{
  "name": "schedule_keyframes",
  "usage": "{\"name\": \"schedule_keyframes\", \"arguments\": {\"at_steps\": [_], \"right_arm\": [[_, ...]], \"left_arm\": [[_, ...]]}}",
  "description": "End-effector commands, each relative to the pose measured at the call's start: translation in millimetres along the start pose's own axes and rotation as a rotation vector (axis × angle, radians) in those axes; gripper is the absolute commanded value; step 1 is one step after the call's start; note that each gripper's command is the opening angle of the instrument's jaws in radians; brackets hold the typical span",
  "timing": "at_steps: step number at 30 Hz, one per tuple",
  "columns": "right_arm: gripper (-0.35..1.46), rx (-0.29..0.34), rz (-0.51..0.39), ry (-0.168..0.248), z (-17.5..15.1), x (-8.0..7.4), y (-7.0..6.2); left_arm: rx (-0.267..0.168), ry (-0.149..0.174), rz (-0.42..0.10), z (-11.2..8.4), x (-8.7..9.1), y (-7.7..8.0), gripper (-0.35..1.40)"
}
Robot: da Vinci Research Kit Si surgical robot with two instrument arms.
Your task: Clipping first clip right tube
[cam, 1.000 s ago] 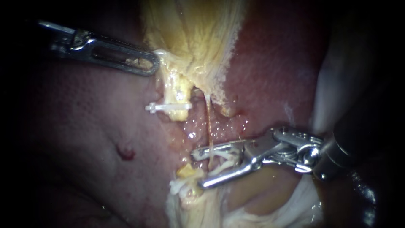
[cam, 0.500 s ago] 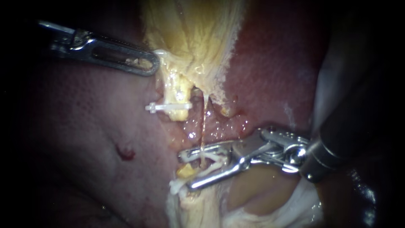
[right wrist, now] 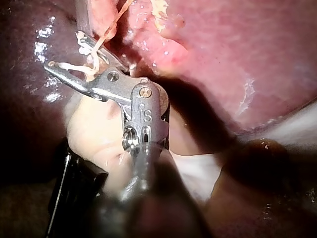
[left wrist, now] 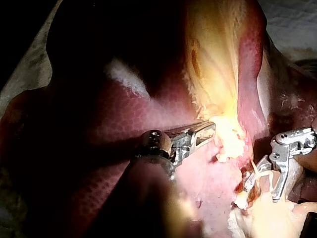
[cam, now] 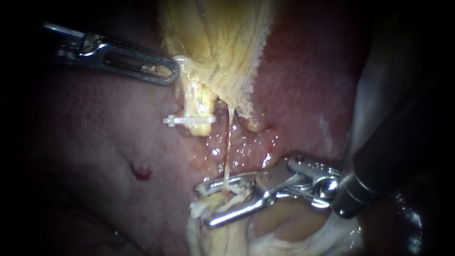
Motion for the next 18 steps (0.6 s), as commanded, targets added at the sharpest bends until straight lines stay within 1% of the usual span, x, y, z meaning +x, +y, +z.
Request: {"name": "schedule_keyframes", "arguments": {"at_steps": [1,7,10,13,18], "right_arm": [[0.46,0.000,0.000,0.000,-0.1,0.0,0.0],[0.46,0.000,0.000,-0.001,0.0,0.0,0.0],[0.46,0.007,0.000,-0.004,-0.1,0.1,-0.3],[0.46,0.011,0.002,-0.004,-0.2,0.4,-1.0],[0.46,0.025,0.005,-0.009,0.4,1.1,-2.9]], "left_arm": [[0.000,0.000,0.000,0.0,0.0,0.0,-0.35],[0.000,0.000,0.000,0.0,0.0,0.0,-0.35],[0.000,0.000,0.000,0.0,0.0,0.0,-0.35],[0.000,0.000,0.000,0.0,0.0,0.0,-0.35],[0.000,0.000,0.000,-0.1,0.0,0.0,-0.35]]}}
